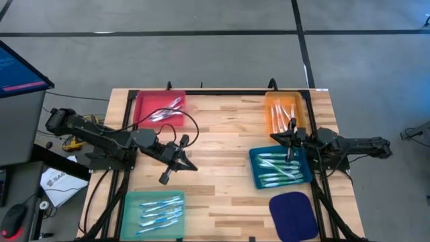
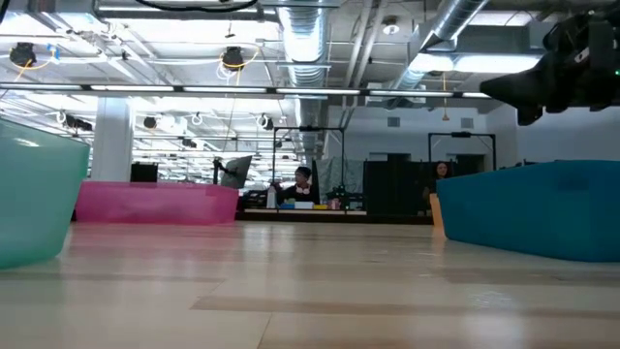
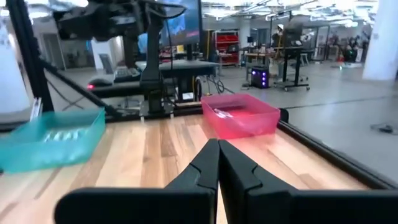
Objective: Pick & Place Toothbrushes
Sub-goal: Return to Home Position
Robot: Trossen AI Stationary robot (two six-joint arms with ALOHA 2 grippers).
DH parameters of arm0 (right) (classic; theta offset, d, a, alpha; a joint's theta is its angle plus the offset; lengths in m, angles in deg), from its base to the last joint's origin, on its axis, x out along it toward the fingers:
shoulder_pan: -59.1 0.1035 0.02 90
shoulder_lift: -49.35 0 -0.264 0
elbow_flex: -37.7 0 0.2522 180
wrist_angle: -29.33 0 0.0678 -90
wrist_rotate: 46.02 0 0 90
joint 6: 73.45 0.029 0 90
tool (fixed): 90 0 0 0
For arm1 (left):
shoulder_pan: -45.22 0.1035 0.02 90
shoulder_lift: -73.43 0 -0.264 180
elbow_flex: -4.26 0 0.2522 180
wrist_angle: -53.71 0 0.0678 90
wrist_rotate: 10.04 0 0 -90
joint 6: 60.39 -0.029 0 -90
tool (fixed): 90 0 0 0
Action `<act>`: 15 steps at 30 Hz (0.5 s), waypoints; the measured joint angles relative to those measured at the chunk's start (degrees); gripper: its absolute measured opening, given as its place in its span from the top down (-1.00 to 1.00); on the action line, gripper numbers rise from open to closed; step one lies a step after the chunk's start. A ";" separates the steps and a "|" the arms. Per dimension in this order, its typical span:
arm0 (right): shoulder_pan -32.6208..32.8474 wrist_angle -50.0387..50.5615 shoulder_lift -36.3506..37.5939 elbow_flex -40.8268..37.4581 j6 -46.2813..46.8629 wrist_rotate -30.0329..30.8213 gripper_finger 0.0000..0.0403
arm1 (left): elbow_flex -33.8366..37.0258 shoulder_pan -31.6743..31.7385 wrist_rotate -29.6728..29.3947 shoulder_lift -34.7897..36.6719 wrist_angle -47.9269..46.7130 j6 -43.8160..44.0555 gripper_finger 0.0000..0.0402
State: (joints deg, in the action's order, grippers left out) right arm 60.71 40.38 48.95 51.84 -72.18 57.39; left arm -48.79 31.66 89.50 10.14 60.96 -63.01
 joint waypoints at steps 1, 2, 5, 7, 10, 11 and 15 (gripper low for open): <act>-0.18 -0.06 0.00 0.00 1.04 0.39 1.00 | 0.00 0.00 1.26 0.00 -0.01 -0.04 0.99; -0.44 -0.16 0.02 0.00 2.31 0.69 1.00 | 0.00 0.00 1.53 0.02 0.01 -0.02 0.99; -1.02 -0.14 0.02 0.00 5.40 1.02 1.00 | 0.00 0.00 1.00 0.02 -0.33 0.24 0.99; -1.07 -0.14 0.02 0.00 6.50 1.02 1.00 | -0.02 0.00 0.46 0.02 -1.66 0.23 0.99; -1.05 -0.14 0.02 0.00 6.75 1.01 1.00 | -0.02 0.00 -4.07 0.02 -3.20 0.22 0.99; -1.05 -0.14 0.02 0.00 6.75 1.01 1.00 | -0.02 0.00 -5.83 0.02 -3.40 0.31 0.99; -1.05 -0.18 0.02 -0.02 6.75 1.03 1.00 | -0.02 0.00 -11.62 0.02 -3.66 1.50 0.99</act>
State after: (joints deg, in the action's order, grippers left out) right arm 59.66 40.20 48.97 51.82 -65.44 58.41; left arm -48.81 31.66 77.88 10.16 57.30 -61.51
